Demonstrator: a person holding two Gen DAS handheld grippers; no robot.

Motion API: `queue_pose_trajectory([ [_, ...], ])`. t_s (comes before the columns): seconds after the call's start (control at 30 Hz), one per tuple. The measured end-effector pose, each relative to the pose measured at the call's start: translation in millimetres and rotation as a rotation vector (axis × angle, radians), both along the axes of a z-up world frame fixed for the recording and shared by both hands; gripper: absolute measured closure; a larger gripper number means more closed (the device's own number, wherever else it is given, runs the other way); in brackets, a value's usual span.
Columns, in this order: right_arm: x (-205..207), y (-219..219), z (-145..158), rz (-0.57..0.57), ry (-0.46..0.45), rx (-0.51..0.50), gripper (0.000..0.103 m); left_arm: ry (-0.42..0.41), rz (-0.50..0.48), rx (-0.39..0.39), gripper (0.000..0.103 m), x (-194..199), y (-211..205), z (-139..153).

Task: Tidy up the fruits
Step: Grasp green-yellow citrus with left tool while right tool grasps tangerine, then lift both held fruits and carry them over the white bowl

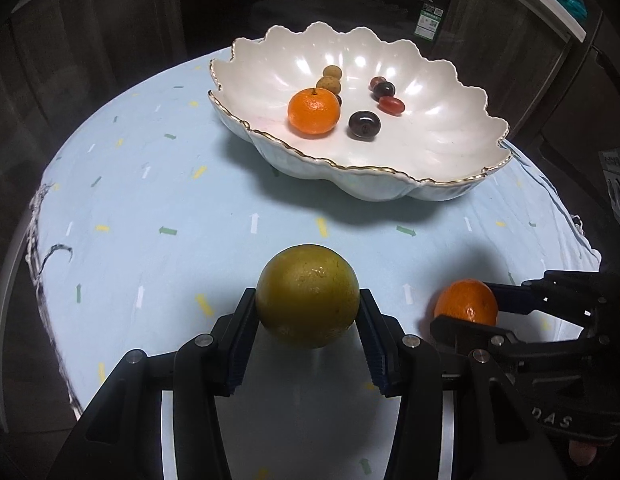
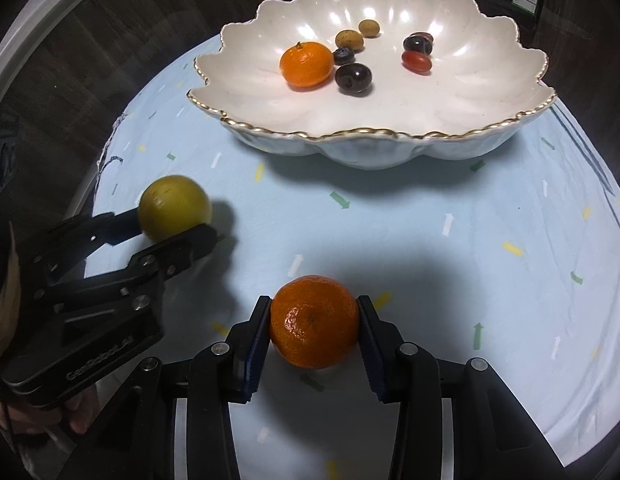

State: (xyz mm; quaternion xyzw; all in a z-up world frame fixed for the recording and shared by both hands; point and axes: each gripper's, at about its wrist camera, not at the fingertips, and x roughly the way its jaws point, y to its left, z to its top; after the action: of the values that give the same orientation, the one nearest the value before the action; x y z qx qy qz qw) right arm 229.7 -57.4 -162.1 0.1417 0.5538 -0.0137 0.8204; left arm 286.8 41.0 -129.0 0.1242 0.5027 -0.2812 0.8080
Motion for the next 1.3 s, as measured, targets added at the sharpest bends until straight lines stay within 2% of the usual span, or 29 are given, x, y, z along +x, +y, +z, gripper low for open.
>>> queue_pose_trajectory([
  [0.27, -6, -17, 6, 0.007, -0.032, 0.001, 0.060, -0.030, 0.056, 0.022, 0.055, -16, -8, 10],
  [0.7, -13, -47, 18, 0.010, -0.108, -0.026, 0.060, -0.025, 0.173, -0.010, 0.055, -32, -27, 18],
  [1.3, -28, -83, 55, 0.065, -0.298, -0.075, 0.060, -0.075, 0.321, -0.023, 0.055, -58, -55, 49],
])
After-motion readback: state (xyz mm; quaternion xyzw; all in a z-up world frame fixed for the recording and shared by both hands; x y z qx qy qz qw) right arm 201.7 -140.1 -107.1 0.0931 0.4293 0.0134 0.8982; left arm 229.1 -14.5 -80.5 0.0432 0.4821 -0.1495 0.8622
